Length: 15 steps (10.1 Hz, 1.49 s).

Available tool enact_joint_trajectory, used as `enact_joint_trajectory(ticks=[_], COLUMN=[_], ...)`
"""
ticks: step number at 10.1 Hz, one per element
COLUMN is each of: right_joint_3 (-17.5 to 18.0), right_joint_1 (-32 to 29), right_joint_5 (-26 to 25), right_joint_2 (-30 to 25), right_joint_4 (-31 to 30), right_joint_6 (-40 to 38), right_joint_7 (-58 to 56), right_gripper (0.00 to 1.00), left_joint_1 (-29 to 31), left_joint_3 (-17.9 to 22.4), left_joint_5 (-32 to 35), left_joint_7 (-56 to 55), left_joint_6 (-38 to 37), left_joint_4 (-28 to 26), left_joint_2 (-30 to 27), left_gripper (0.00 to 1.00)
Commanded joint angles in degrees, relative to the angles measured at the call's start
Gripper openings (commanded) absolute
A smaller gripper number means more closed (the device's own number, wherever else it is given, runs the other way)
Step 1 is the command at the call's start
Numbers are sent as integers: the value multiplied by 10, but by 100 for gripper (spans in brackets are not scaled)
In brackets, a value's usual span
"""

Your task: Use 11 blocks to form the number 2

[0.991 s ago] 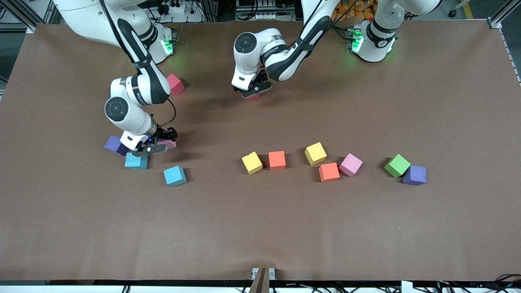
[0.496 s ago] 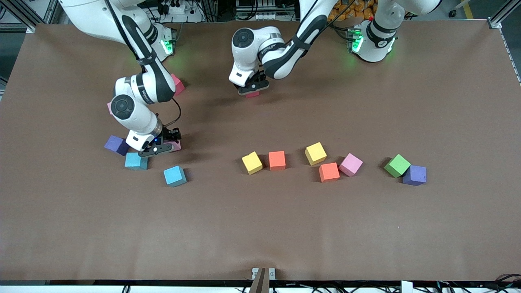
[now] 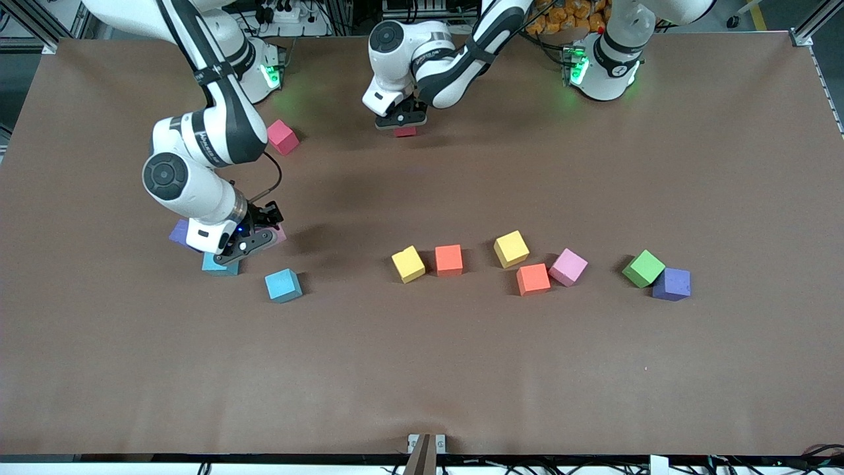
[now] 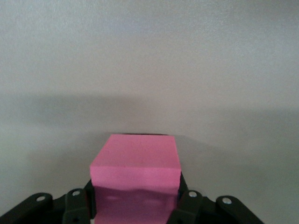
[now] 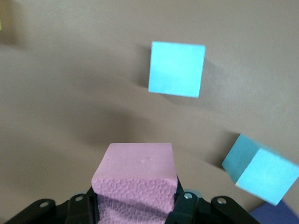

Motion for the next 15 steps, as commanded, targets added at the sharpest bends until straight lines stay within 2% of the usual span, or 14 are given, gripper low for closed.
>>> enact_joint_trajectory(ticks=[1,4,6,10,13,15], right_joint_3=[0,2,2,2,2,2], right_joint_1=[3,7,15,17,24,32], right_joint_5=[-30,-39,-39,-39,-39,-39], right_joint_2=[6,7,11,12,12,12], right_joint_4=[29,41,41,41,41,41], right_joint_6=[-6,-10,-4,-3,-3,-1], right_joint_7=[-103,-227,-230,-221,-218,-222], right_gripper=[0,0,0,0,0,0], left_joint_1=[21,33,35,35,43,42], left_joint_3=[-7,-8,-9,-10,-10,-10], left_joint_5=[10,10,5,2,-12,-12], left_joint_7=[46,88,90,82,69,47], left_joint_6=[-5,-3,-2,-1,8,12], left_joint_4=[-22,-22,-22,-22,-21,-19], left_joint_2=[-20,-16,-13,-8,0,10], left_gripper=[11,11,13,26,29,43])
